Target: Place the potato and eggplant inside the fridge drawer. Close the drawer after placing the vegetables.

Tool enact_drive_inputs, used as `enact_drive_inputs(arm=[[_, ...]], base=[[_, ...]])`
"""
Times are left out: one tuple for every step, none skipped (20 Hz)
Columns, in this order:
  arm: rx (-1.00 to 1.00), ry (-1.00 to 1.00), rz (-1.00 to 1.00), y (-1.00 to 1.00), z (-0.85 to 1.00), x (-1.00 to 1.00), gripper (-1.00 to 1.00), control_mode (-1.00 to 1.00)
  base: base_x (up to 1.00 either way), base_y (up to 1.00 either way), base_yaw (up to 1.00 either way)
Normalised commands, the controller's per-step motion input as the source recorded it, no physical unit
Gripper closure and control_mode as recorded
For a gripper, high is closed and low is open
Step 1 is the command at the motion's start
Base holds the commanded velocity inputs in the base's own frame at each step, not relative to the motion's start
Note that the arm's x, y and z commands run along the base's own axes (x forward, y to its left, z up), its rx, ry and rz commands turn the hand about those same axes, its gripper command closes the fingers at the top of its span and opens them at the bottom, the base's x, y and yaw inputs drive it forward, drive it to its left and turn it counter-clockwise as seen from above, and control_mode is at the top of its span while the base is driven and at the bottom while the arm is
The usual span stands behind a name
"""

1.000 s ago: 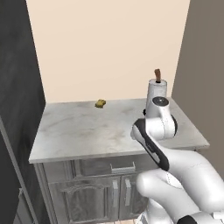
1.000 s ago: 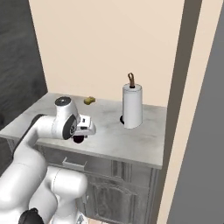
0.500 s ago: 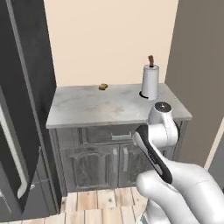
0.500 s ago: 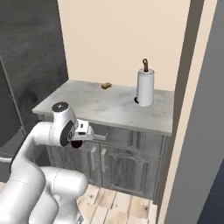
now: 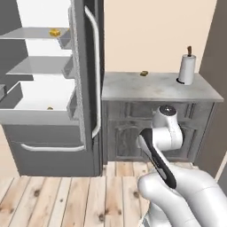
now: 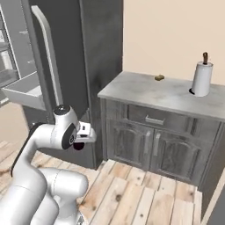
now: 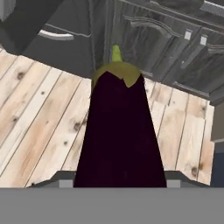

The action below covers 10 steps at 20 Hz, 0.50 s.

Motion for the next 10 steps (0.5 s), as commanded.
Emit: enact_drive_inputs(arm=[[0.00,0.00,0.00,0.00,0.00,0.00,1.00,1.00],[0.00,0.00,0.00,0.00,0.00,0.00,1.00,1.00],[0.00,0.00,0.00,0.00,0.00,0.00,1.00,1.00],[0.00,0.00,0.00,0.00,0.00,0.00,1.00,1.00],[0.00,0.00,0.00,0.00,0.00,0.00,1.00,1.00],[0.00,0.00,0.00,0.00,0.00,0.00,1.00,1.00],[0.00,0.00,0.00,0.00,0.00,0.00,1.00,1.00],[0.00,0.00,0.00,0.00,0.00,0.00,1.00,1.00],[0.00,0.00,0.00,0.00,0.00,0.00,1.00,1.00],[0.00,0.00,0.00,0.00,0.00,0.00,1.00,1.00]], base=[[-0.91,1.00,0.36],[-0.81,1.00,0.37],[-0.76,1.00,0.38],[-0.71,1.00,0.36],[-0.39,1.00,0.33],[-0.16,1.00,0.31],[0.00,1.00,0.30],[0.24,1.00,0.24],[0.64,1.00,0.17],[0.86,1.00,0.15]])
